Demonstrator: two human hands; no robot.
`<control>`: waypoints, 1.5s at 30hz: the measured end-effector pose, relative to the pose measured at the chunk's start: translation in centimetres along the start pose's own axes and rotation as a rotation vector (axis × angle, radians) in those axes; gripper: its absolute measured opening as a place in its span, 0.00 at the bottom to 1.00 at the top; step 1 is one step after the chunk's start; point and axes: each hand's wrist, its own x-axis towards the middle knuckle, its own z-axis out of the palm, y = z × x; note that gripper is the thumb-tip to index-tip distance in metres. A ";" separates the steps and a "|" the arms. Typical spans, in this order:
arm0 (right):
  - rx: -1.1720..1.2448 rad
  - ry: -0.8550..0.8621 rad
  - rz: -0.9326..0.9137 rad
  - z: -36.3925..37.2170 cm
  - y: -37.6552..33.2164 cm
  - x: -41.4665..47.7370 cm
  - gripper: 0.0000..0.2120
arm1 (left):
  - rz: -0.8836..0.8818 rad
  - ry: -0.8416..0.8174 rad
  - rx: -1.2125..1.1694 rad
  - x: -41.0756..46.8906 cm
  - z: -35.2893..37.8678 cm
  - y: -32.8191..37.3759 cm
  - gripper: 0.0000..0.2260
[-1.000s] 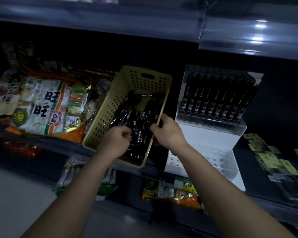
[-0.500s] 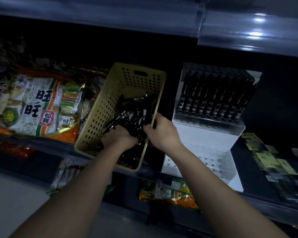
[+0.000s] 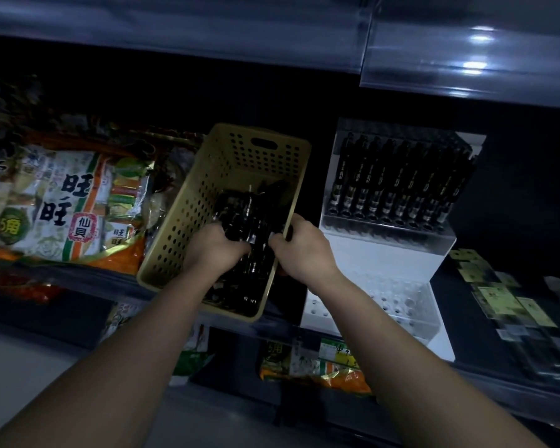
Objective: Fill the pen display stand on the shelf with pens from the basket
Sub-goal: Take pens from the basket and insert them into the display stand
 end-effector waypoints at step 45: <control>1.412 0.063 0.298 -3.3 -1.2 -4.3 0.20 | 0.008 -0.420 -1.638 -8.5 1.5 8.4 0.14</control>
